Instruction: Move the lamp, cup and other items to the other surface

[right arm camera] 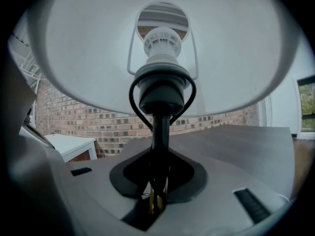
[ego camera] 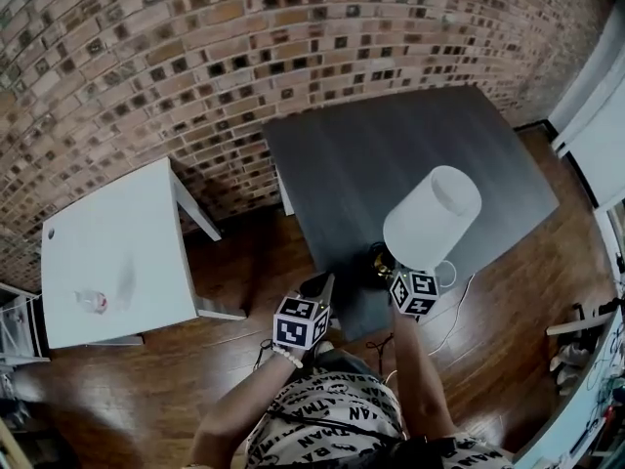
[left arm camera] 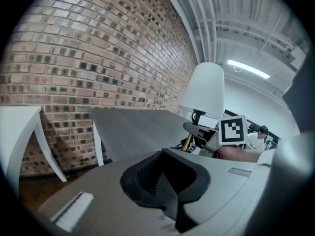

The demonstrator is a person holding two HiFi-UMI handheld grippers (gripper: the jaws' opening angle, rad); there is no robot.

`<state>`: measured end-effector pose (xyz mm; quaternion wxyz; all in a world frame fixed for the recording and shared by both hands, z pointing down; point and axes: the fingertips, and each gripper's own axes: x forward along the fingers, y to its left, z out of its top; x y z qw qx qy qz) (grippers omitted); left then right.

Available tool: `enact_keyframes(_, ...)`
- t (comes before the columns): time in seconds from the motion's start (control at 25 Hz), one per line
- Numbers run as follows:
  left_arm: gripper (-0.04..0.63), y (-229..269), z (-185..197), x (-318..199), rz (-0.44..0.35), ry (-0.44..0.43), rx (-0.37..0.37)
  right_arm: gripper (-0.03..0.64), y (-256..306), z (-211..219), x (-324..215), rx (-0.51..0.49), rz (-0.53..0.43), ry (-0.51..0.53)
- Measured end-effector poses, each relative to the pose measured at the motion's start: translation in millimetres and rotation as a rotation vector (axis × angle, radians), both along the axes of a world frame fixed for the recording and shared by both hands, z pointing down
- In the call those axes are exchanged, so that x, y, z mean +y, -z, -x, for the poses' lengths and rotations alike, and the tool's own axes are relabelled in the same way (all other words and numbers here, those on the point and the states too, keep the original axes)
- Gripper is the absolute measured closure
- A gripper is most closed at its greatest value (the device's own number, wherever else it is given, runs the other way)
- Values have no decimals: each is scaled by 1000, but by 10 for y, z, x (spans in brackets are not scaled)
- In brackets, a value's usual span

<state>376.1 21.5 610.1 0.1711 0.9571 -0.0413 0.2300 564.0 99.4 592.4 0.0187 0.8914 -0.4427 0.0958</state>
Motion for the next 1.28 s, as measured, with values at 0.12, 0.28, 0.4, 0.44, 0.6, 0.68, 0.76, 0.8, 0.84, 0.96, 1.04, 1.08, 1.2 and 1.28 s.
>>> enact_keyframes(0.12, 594, 29, 147, -64, 11, 26, -3, 555, 158, 185, -135, 22, 4, 40)
enact_keyframes(0.28, 594, 105, 456, -189, 14, 55, -6, 555, 355, 534, -363, 45, 9, 94)
enact_keyframes(0.4, 595, 155, 763, -293, 14, 87, -8, 555, 476, 832, -534, 45, 0, 131)
enact_keyframes(0.44, 594, 172, 864, -323, 14, 97, -7, 555, 517, 940, -584, 48, -3, 144)
enact_keyframes(0.6, 594, 236, 1305, -485, 9, 149, -3, 555, 676, 1427, -839, 63, -17, 203)
enact_keyframes(0.68, 594, 258, 1562, -595, 6, 181, -3, 555, 757, 1690, -999, 68, -30, 236)
enact_keyframes(0.76, 594, 264, 1845, -723, 1, 220, -6, 555, 833, 1974, -1198, 72, -44, 279)
enact_keyframes(0.8, 594, 260, 2000, -791, 0, 241, -8, 555, 862, 2131, -1307, 73, -50, 304)
enact_keyframes(0.84, 594, 252, 2160, -855, 0, 262, -10, 555, 884, 2295, -1414, 74, -53, 328)
enact_keyframes(0.96, 594, 243, 2638, -1042, -3, 313, -11, 555, 933, 2797, -1718, 77, -63, 394)
enact_keyframes(1.04, 594, 250, 2969, -1165, -8, 350, -10, 555, 944, 3135, -1917, 74, -69, 435)
enact_keyframes(1.08, 594, 256, 3134, -1218, -10, 370, -10, 555, 944, 3298, -2007, 70, -71, 454)
enact_keyframes(1.2, 594, 284, 3586, -1363, -9, 422, -14, 556, 967, 3740, -2263, 54, -76, 504)
enact_keyframes(1.28, 594, 303, 3856, -1462, -8, 456, -15, 555, 994, 4016, -2452, 45, -83, 539)
